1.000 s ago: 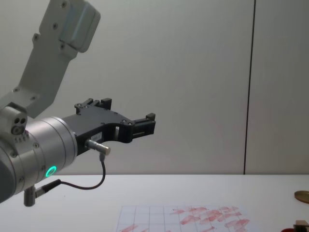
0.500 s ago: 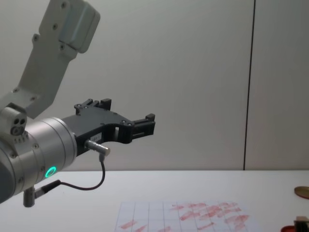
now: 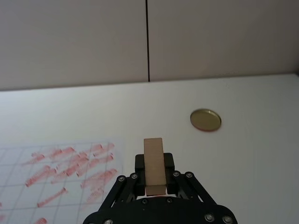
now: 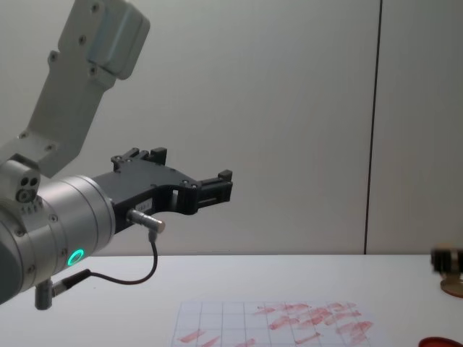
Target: Use the one hand to pick up the stamp and affix it onto the A4 paper.
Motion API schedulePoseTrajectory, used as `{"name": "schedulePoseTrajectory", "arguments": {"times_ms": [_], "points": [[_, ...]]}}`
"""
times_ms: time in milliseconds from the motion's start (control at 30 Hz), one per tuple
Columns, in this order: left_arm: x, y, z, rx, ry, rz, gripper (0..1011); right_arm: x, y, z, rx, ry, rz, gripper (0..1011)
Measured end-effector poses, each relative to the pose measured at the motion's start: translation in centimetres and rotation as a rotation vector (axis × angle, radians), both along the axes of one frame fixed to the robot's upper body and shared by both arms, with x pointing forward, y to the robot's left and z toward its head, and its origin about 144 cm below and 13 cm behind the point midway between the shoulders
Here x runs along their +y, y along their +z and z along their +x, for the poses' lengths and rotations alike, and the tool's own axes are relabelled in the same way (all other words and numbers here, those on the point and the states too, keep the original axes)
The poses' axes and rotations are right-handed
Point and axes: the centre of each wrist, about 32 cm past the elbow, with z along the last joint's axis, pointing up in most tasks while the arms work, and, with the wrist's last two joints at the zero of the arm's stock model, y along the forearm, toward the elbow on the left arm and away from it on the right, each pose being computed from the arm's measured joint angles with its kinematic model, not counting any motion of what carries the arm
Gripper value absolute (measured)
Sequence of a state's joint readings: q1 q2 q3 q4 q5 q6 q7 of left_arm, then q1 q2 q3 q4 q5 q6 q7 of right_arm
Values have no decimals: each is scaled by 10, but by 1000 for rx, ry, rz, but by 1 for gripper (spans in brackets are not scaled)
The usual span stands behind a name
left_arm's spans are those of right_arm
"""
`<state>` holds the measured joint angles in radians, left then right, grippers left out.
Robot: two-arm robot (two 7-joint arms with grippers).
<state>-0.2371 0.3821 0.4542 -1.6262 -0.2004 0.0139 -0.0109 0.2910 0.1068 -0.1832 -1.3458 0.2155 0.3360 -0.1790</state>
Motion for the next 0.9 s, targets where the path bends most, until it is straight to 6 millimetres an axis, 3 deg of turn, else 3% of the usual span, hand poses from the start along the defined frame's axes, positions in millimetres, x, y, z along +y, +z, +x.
{"name": "schedulePoseTrajectory", "arguments": {"times_ms": [200, 400, 633, 900], "points": [[0, 0, 0, 0, 0, 0, 993, 6, 18, -5, -63, 22, -5, 220], [0, 0, 0, 0, 0, 0, 993, 15, 23, -8, -66, 57, -8, 220], [0, 0, 0, 0, 0, 0, 993, 29, 18, -11, -26, 106, -19, 220], [0, 0, 0, 0, 0, 0, 993, 46, -2, -9, 57, 154, -47, 220]]}}
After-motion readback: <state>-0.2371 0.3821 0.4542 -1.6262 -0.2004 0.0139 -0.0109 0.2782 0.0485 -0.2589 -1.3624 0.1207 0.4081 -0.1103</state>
